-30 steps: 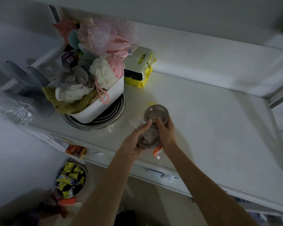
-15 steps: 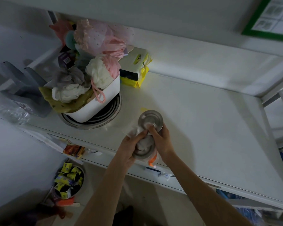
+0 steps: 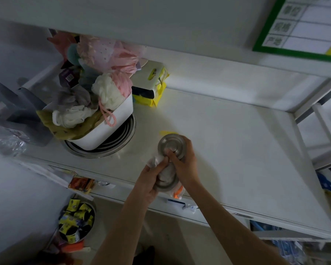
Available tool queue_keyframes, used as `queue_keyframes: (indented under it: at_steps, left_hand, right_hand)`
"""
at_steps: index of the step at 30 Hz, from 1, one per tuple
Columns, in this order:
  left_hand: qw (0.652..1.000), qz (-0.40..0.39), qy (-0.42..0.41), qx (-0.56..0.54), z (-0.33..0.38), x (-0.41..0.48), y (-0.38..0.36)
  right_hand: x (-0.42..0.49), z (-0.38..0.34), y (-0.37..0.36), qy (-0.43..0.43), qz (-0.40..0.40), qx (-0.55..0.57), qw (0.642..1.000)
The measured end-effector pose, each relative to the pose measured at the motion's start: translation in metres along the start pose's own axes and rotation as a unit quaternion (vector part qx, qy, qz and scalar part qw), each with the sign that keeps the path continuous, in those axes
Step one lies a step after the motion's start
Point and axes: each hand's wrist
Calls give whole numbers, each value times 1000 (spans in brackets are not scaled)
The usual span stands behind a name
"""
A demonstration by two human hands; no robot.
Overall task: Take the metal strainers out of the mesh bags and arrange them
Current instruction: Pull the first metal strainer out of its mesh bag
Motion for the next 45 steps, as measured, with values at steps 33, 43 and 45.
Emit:
queue_keyframes:
  at_steps: [33,43,45]
  left_hand:
    - [997,-45,-37,46,22,12,31]
    - [999,28,-23,28,16,23,-5]
    - [1000,27,-10,7,13,27,-14]
  right_hand:
    - [153,53,22,-131,112,-344,923]
    - [26,6,43,-95,47,-44,993]
    - [6,-4,48,-72,34,-18,997]
Point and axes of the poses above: each hand's wrist, its own x-axis towards the middle knuckle, its own y-axis out of the back of the hand, z = x × y, and after that the axes turned 10 degrees about z, right-handed
